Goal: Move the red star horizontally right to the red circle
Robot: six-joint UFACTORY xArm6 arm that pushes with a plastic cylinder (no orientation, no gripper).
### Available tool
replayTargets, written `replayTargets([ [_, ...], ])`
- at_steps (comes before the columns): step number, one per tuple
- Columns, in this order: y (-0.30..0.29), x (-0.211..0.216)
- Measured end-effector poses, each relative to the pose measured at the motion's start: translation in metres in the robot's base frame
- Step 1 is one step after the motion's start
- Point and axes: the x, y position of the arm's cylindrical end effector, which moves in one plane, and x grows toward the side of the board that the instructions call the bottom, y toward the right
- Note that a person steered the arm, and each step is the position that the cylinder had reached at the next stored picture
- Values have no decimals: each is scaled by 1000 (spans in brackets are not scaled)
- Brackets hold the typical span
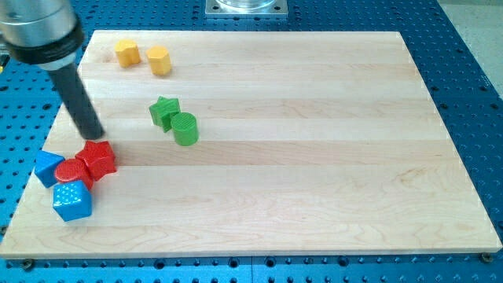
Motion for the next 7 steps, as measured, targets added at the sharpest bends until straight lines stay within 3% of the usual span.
replayTargets([
  [1,18,58],
  [3,198,107],
  [5,186,104],
  [6,182,60],
  [7,141,16],
])
